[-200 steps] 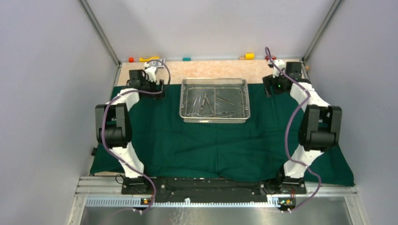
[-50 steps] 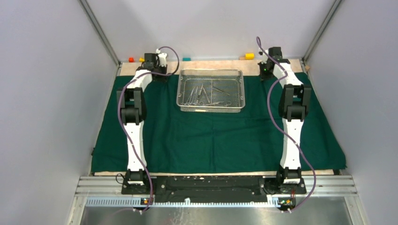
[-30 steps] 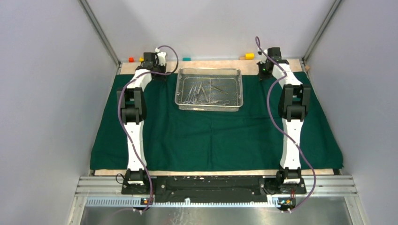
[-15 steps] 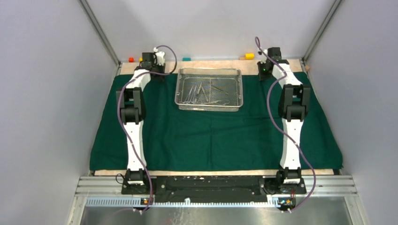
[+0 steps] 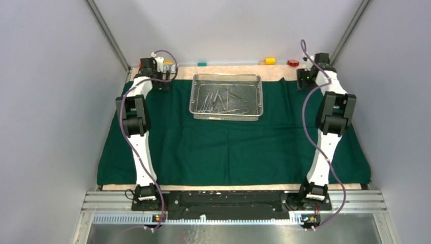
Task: Open and lay out the surgical kit
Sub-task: Smooth out the surgical kit at the center of the board.
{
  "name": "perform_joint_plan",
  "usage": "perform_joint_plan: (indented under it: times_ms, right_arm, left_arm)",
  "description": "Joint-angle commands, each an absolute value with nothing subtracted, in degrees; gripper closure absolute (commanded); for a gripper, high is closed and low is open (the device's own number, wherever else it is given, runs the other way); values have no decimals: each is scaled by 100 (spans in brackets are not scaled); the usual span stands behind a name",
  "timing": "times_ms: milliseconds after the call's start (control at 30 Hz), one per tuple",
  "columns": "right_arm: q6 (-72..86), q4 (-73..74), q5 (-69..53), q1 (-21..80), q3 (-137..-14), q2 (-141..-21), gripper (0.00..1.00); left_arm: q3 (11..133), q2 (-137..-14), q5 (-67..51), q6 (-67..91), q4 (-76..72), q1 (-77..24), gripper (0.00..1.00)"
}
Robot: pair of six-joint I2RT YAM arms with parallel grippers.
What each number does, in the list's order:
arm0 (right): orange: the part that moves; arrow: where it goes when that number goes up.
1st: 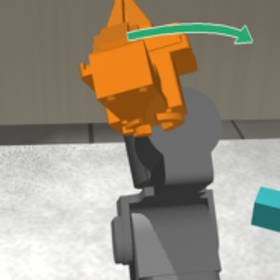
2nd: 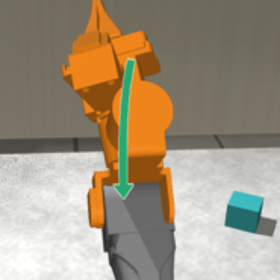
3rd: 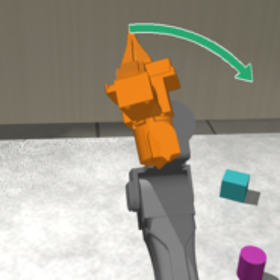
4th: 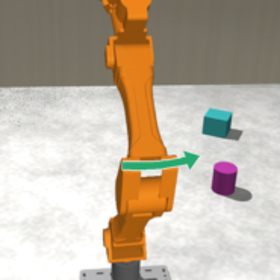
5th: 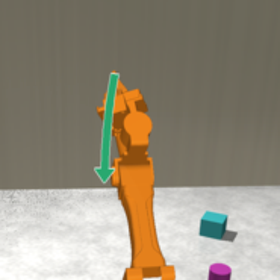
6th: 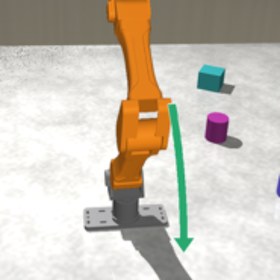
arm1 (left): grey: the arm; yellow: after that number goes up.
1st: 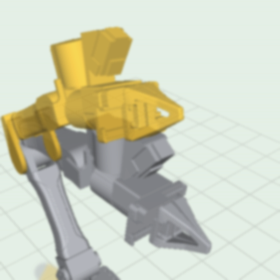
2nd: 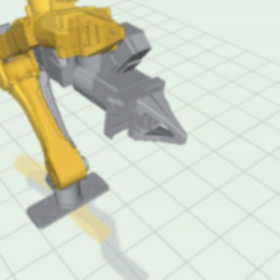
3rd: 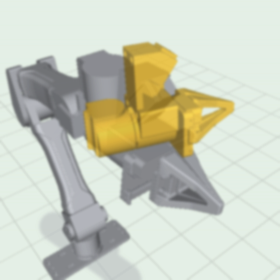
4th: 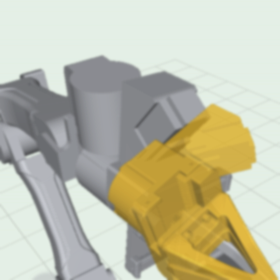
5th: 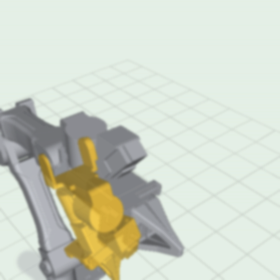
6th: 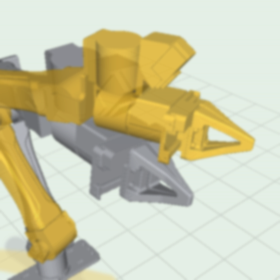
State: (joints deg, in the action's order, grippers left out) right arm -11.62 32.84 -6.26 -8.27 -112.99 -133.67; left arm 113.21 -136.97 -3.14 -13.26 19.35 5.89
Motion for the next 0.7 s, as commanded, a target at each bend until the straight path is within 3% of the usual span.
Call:
perform_joint_plan:
  times_ms: [0, 667]
  right_arm:
    - [-1291, 3083, -890, -1216, -11100, -12867, 36]
    - [-1883, 2988, -521, -1893, -10594, -13272, 39]
  left_arm:
    - [10692, -12982, -191, -1496, 1559, 693, 1]
    - [9344, -12798, -310, -1836, 1127, 1634, 1]
